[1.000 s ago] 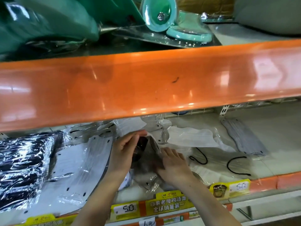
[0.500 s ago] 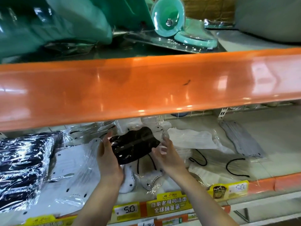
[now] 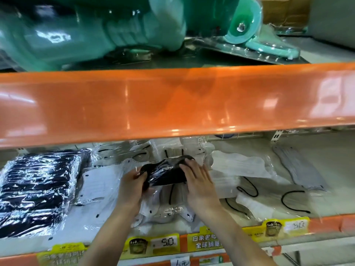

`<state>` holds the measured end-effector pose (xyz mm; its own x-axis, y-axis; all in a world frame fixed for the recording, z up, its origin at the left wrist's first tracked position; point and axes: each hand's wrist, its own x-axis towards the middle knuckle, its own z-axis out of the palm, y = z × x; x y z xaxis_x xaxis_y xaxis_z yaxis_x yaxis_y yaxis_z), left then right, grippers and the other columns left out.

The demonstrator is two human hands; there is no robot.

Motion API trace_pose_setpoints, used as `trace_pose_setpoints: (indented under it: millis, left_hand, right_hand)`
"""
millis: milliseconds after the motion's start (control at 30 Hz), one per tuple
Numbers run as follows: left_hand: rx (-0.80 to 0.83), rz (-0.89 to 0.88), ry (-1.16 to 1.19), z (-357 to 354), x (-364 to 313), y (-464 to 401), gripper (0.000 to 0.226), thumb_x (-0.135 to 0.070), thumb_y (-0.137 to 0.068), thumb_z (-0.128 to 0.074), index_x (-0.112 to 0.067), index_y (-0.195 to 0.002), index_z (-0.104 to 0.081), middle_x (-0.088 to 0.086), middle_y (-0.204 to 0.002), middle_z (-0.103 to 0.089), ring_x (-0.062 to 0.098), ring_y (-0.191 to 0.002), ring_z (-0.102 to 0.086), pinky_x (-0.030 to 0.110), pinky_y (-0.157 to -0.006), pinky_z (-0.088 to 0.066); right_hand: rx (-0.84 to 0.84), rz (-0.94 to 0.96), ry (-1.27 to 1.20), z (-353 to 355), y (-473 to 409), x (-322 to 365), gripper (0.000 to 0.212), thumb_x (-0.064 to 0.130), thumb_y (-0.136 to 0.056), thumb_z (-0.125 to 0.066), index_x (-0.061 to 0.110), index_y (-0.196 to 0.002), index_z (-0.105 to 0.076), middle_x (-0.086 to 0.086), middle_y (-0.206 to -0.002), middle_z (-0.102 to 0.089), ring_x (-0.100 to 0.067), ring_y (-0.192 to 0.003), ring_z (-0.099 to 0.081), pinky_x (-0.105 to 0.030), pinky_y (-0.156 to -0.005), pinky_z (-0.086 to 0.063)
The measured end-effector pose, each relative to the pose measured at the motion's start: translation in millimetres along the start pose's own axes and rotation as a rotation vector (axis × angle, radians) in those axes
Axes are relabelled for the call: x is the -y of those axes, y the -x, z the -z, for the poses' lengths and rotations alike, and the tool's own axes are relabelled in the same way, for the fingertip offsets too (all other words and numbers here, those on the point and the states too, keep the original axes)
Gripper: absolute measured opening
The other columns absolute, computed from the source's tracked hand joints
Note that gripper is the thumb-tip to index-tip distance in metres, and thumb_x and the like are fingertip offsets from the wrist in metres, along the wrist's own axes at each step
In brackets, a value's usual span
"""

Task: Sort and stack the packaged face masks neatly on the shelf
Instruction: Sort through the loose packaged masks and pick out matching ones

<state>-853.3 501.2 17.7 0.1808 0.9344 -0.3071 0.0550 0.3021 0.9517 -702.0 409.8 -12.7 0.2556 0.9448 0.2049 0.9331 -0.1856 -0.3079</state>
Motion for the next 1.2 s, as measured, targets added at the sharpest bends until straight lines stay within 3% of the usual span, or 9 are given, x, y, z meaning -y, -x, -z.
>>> trace_pose_setpoints:
  millis: [100, 233, 300, 400, 500, 600, 800, 1000, 1200]
  left_hand:
    - [0.042, -0.039, -0.044, 20.5, -7.6, -5.4, 0.016, 0.003, -0.094, -0.05, -0.001, -0.1, -0.064, 0.008, -0.076, -0.065, 0.015, -0.066, -0.064, 0.029, -0.061, -0.055]
    - [-0.102, -0.469, -0.723, 42.6, -10.7, -7.5, 0.043, -0.016, -0.093, -0.057, -0.009, -0.135, -0.048, 0.01, -0.126, -0.056, 0.028, -0.116, -0.052, 0.041, -0.095, -0.041]
    - [-0.155, -0.805, -1.018, 49.5, -14.3, 0.9, 0.046, -0.04, -0.089, -0.055, -0.012, -0.126, -0.058, 0.007, -0.125, -0.06, 0.028, -0.115, -0.055, 0.042, -0.092, -0.046]
    - [-0.157, -1.113, -1.272, 55.4, -11.3, 9.6, 0.043, -0.054, -0.069, -0.067, -0.022, -0.097, -0.073, -0.006, -0.093, -0.072, 0.016, -0.079, -0.068, 0.027, -0.063, -0.054]
    - [-0.102, -1.106, -1.319, 67.4, -5.4, 7.5, 0.018, -0.028, -0.069, -0.065, -0.02, -0.083, -0.074, -0.003, -0.073, -0.071, 0.019, -0.059, -0.067, 0.024, -0.051, -0.048]
    - [-0.175, -1.093, -1.294, 97.3, -2.4, 1.1, 0.031, -0.008, -0.062, -0.051, -0.017, -0.079, -0.075, -0.001, -0.07, -0.071, 0.019, -0.057, -0.066, 0.023, -0.047, -0.044]
    - [-0.287, -1.115, -1.201, 167.3, -2.1, -8.6, 0.035, -0.008, -0.075, -0.044, -0.014, -0.09, -0.076, 0.001, -0.091, -0.074, 0.022, -0.09, -0.07, 0.032, -0.076, -0.044]
    - [-0.372, -0.992, -1.199, 240.4, 12.5, -17.4, 0.037, -0.009, -0.07, -0.048, -0.011, -0.096, -0.075, 0.002, -0.1, -0.073, 0.021, -0.098, -0.068, 0.034, -0.083, -0.041]
    - [-0.414, -0.899, -1.196, 300.9, 34.2, -23.5, 0.037, -0.013, -0.076, -0.043, -0.012, -0.092, -0.076, 0.001, -0.099, -0.074, 0.02, -0.097, -0.069, 0.035, -0.083, -0.043]
  right_hand:
    - [-0.089, 0.046, 0.036, -10.0, -3.9, 5.1, 0.066, -0.001, -0.058, -0.079, 0.013, -0.12, -0.063, -0.003, -0.126, -0.062, -0.022, -0.115, -0.06, -0.041, -0.107, -0.029]
    - [-0.224, 0.065, -0.035, -9.4, -11.7, 22.3, 0.042, 0.005, -0.06, -0.077, 0.015, -0.101, -0.072, 0.0, -0.1, -0.072, -0.02, -0.087, -0.069, -0.03, -0.078, -0.055]
    - [-0.258, 0.075, 0.008, -9.6, -14.9, 36.0, 0.038, 0.009, -0.061, -0.069, 0.015, -0.098, -0.073, -0.001, -0.094, -0.072, -0.021, -0.081, -0.069, -0.028, -0.069, -0.055]
    - [-0.267, 0.099, 0.012, -12.0, -20.4, 61.0, 0.033, 0.013, -0.07, -0.055, 0.013, -0.099, -0.072, -0.002, -0.094, -0.072, -0.024, -0.083, -0.069, -0.031, -0.071, -0.055]
    - [-0.269, 0.125, 0.0, -16.9, -24.7, 86.7, 0.032, 0.017, -0.07, -0.053, 0.014, -0.095, -0.073, -0.002, -0.092, -0.072, -0.023, -0.084, -0.069, -0.032, -0.07, -0.056]
    - [-0.256, 0.167, 0.012, -25.0, -26.8, 110.6, 0.036, 0.015, -0.07, -0.049, 0.014, -0.095, -0.073, -0.001, -0.093, -0.072, -0.022, -0.085, -0.069, -0.032, -0.072, -0.056]
    - [-0.337, 0.301, 0.023, -48.2, -28.5, 159.7, 0.039, 0.013, -0.071, -0.047, 0.012, -0.1, -0.073, -0.003, -0.098, -0.071, -0.022, -0.087, -0.067, -0.031, -0.074, -0.053]
    - [-0.226, 0.436, -0.008, -74.1, -28.9, 225.4, 0.043, 0.007, -0.067, -0.066, 0.013, -0.11, -0.069, 0.001, -0.107, -0.069, -0.017, -0.098, -0.065, -0.03, -0.085, -0.052]
    - [-0.135, 0.508, -0.053, -103.7, -25.9, 276.1, 0.041, 0.008, -0.073, -0.068, 0.014, -0.114, -0.068, 0.001, -0.112, -0.069, -0.018, -0.104, -0.063, -0.031, -0.087, -0.053]
